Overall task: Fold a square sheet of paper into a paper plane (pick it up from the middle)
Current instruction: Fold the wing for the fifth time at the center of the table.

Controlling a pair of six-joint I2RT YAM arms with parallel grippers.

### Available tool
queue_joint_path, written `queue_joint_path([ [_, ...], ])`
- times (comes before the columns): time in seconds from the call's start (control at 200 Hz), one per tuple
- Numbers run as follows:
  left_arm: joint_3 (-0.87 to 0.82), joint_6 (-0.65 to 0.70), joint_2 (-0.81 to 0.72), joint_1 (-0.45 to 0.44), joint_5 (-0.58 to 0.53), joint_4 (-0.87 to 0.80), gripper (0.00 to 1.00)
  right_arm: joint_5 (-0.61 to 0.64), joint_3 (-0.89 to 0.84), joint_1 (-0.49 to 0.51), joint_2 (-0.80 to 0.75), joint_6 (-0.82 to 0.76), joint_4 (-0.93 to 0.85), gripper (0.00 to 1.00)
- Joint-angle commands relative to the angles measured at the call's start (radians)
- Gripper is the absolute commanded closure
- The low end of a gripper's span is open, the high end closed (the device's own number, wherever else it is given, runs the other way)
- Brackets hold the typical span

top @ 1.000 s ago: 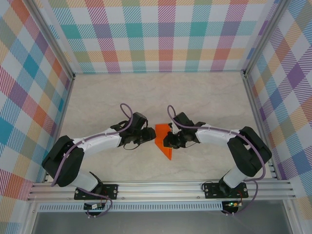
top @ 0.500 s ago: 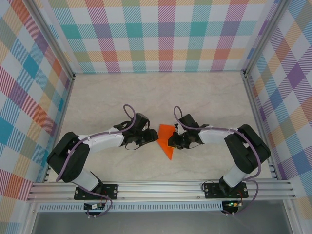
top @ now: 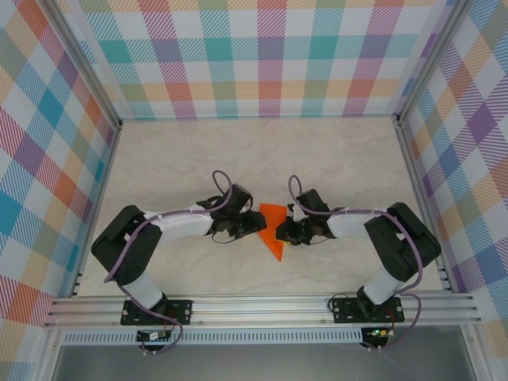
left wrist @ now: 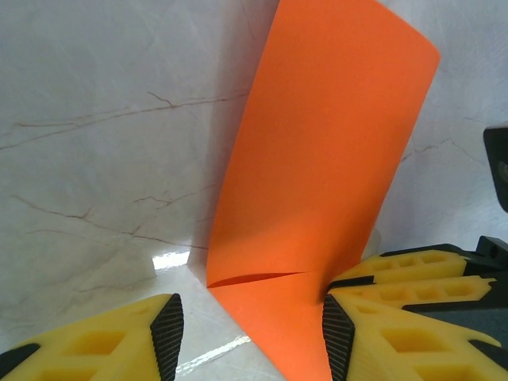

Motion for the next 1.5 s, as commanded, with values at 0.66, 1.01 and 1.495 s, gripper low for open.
queue_joint_path([
  [0.66, 0.016, -0.062, 0.079, -0.020, 0.060, 0.132, 0.62, 0.014, -0.029, -0.013, 0.009, 0.010, 0.019, 0.83],
  [1.01, 0.015, -0.040, 0.082, -0.019, 0.036, 0.151, 0.75, 0.007, -0.026, -0.019, -0.002, 0.016, 0.024, 0.82],
  [1.495, -0.042, -0.063, 0.031, -0.024, -0.029, 0.184, 0.98, 0.141, -0.014, -0.002, -0.146, -0.038, -0.092, 0.73],
])
